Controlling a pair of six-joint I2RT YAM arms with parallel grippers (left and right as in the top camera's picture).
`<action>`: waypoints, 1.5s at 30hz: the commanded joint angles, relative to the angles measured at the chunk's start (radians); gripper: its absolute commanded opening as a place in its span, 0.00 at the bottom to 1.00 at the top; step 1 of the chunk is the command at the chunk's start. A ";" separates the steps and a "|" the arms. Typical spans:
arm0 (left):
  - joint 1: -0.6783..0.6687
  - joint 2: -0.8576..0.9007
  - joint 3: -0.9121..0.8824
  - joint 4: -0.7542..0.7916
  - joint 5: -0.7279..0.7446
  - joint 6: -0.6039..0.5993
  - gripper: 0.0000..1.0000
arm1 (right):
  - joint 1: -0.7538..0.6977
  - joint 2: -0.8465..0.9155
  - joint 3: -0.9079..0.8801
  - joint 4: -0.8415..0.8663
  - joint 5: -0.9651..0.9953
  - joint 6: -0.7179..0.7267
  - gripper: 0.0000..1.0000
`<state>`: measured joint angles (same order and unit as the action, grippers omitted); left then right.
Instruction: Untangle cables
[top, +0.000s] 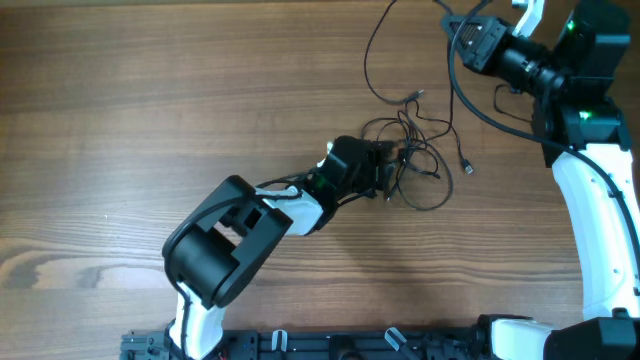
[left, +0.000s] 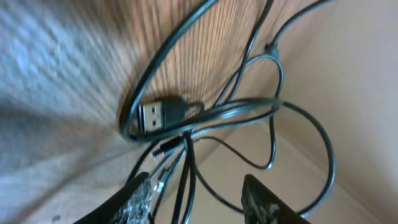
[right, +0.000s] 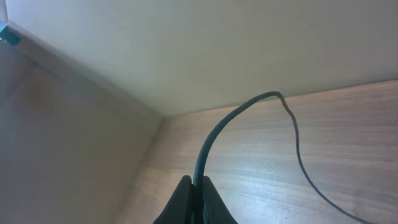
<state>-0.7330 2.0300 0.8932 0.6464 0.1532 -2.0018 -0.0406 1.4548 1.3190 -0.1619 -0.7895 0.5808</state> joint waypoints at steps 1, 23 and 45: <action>-0.015 0.030 0.012 0.018 -0.040 0.039 0.39 | 0.002 -0.004 0.011 -0.021 -0.036 -0.005 0.05; 0.144 0.004 0.125 -0.098 0.576 1.019 0.04 | -0.199 -0.144 0.013 -0.045 0.479 -0.106 0.05; 0.225 -0.065 0.125 -0.841 0.402 1.421 0.04 | -0.412 0.426 0.013 -0.116 1.142 -0.255 0.05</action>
<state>-0.5083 1.9617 1.0195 -0.1909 0.5793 -0.5880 -0.4332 1.8786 1.3296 -0.2821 0.3153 0.2295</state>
